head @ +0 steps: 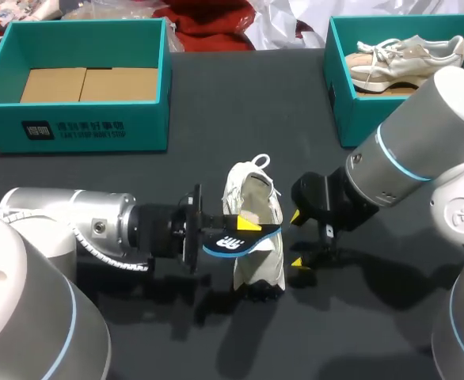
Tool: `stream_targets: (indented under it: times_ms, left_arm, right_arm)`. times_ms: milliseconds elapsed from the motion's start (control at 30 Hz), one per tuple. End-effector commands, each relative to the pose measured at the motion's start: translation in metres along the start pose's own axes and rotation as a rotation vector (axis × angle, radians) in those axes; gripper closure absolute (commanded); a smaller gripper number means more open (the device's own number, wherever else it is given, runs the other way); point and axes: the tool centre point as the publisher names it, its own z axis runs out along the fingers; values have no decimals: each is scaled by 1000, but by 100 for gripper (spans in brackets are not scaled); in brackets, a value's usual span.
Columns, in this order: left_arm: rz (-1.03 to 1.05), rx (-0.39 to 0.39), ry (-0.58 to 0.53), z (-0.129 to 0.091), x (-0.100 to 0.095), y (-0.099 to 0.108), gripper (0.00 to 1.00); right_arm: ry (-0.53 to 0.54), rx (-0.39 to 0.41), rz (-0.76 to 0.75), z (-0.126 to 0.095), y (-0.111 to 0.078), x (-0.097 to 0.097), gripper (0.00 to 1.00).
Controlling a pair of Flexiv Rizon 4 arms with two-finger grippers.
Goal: Take the shoe out of the shoebox, open the shoe tongue, remove and reinsert the insole, then place the shoe into the shoebox
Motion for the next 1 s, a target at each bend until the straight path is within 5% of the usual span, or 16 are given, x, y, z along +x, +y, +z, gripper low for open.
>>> stream_targets:
  times_ms: [33, 433, 1000]
  left_arm:
    - [-6, -1, -7, -5, 6, -4, 100]
    - [-41, 22, 16, 4, 19, 2, 100]
    - [-39, 2, 9, 7, 15, 14, 100]
  right_arm:
    - [-2, 0, 0, 1, 0, 1, 0]
    - [-2, 0, 0, 1, 0, 1, 0]
    - [-2, 0, 0, 1, 0, 1, 0]
